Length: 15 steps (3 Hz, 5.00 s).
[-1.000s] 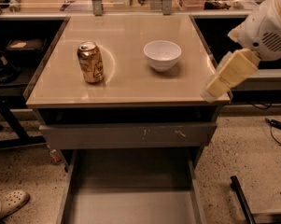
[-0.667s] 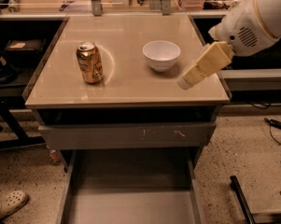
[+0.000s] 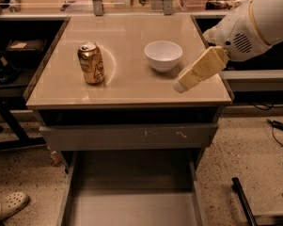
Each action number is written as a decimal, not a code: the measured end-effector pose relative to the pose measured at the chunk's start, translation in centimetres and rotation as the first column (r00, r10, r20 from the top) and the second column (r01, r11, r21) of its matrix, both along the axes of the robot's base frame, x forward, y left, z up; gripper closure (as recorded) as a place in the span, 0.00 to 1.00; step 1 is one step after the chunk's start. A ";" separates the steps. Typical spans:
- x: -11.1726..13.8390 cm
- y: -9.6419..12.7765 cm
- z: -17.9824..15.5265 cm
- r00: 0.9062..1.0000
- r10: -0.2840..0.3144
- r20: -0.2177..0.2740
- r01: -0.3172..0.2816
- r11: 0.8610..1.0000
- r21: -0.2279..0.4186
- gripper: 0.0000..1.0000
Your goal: Place orange can into middle drawer
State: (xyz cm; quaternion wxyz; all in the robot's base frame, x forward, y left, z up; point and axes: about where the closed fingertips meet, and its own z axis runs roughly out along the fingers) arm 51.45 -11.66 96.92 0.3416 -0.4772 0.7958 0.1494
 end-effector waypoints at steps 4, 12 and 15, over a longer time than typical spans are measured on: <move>3.1 13.0 -3.7 0.968 0.213 0.129 -0.232 0.961 0.152 0.00; 15.3 23.0 -8.4 0.956 0.225 0.188 -0.273 0.917 0.290 0.00; 7.7 32.7 -10.1 0.969 0.171 0.180 -0.218 0.932 0.288 0.00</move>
Offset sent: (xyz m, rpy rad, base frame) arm 0.0212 0.1902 -0.0484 0.1920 -0.0886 0.3670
